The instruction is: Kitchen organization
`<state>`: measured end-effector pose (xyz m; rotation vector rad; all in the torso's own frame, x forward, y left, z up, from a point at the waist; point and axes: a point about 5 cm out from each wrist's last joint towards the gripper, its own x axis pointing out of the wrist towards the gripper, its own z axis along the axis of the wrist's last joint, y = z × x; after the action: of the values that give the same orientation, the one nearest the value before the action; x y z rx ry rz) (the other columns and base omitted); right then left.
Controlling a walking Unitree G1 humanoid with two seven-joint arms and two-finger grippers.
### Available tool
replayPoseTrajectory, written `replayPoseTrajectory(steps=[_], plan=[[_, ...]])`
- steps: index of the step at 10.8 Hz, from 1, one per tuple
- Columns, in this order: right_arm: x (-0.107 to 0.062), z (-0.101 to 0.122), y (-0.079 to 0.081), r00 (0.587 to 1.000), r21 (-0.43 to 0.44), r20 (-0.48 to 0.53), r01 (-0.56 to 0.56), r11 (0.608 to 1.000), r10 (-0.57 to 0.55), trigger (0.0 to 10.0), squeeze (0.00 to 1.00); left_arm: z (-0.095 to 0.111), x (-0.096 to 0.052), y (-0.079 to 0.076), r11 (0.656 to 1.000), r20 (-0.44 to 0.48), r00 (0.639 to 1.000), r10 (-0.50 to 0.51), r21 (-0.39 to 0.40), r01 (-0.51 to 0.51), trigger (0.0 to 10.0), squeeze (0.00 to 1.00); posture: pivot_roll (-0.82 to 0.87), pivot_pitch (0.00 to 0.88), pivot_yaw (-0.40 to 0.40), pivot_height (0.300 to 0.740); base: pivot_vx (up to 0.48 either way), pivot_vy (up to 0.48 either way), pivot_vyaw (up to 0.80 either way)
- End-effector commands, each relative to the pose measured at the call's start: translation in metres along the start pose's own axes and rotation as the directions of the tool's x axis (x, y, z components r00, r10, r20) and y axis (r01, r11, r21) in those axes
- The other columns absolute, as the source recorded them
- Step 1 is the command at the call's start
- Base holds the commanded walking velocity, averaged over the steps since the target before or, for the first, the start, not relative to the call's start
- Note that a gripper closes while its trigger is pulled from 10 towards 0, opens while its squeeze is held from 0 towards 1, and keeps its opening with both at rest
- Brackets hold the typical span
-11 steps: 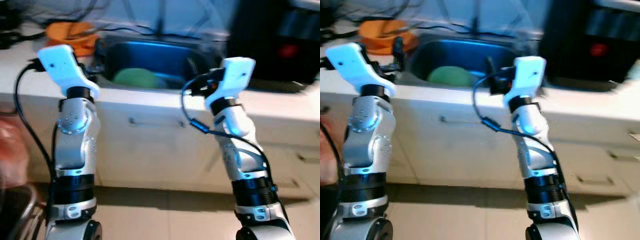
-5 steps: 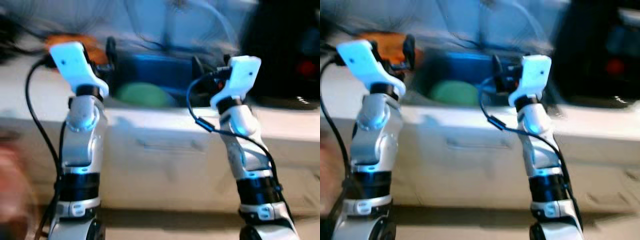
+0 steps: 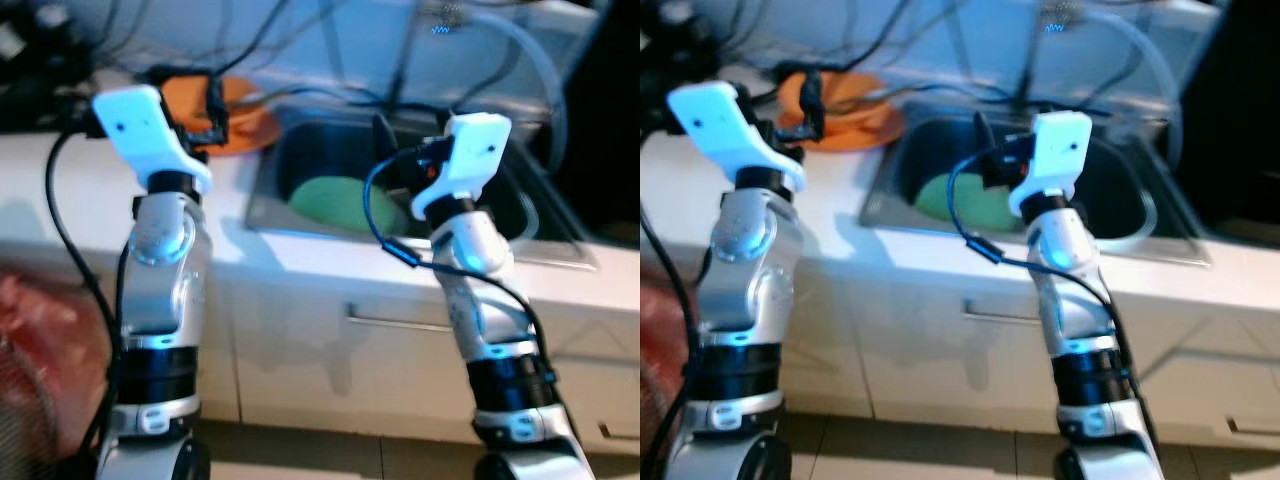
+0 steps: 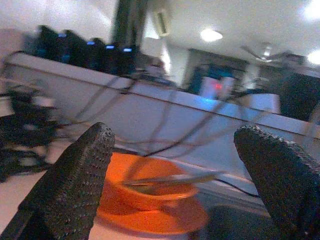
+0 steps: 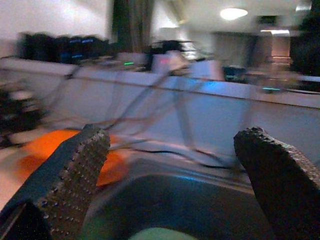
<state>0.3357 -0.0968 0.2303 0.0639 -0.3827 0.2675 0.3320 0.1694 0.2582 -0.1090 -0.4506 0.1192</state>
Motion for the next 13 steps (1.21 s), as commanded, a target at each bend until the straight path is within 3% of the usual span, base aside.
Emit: replayPoseTrajectory(steps=[1, 4, 8, 11, 13], plan=[[0.001, 0.004, -0.005, 1.000, -0.012, 0.010, 0.014, 1.000, -0.014, 10.0, 0.00, 0.000, 0.000, -0.004, 1.000, -0.004, 1.000, -0.012, -0.007, 0.012, 10.0, 0.00, -0.02, 0.004, -0.075, 0.740, 0.000, 0.000, 0.00], [0.001, 0.003, -0.003, 1.000, -0.019, 0.004, 0.013, 1.000, -0.013, 10.0, 0.00, -0.002, -0.001, -0.006, 1.000, -0.016, 1.000, -0.017, -0.002, 0.017, 10.0, 0.00, -0.02, 0.007, -0.076, 0.740, 0.000, 0.000, 0.17], [0.000, 0.003, -0.004, 1.000, -0.009, 0.003, 0.025, 1.000, -0.025, 10.0, 0.00, -0.005, -0.002, -0.006, 1.000, -0.032, 0.999, -0.018, -0.016, 0.017, 10.0, 0.00, -0.02, 0.008, -0.074, 0.740, 0.000, -0.273, 0.00], [-0.002, 0.005, -0.015, 0.998, -0.022, 0.013, 0.065, 0.998, -0.065, 10.0, 0.00, -0.035, -0.021, -0.003, 0.996, -0.146, 0.986, -0.083, 0.032, 0.088, 10.0, 0.00, -0.01, 0.010, -0.068, 0.740, 0.000, 0.000, -0.43], [-0.006, 0.005, -0.029, 0.992, -0.047, 0.021, 0.122, 0.991, -0.121, 10.0, 0.00, -0.043, -0.030, 0.003, 0.991, -0.187, 0.977, -0.105, 0.057, 0.118, 10.0, 0.00, 0.00, 0.015, -0.051, 0.740, 0.000, 0.000, 0.00]])
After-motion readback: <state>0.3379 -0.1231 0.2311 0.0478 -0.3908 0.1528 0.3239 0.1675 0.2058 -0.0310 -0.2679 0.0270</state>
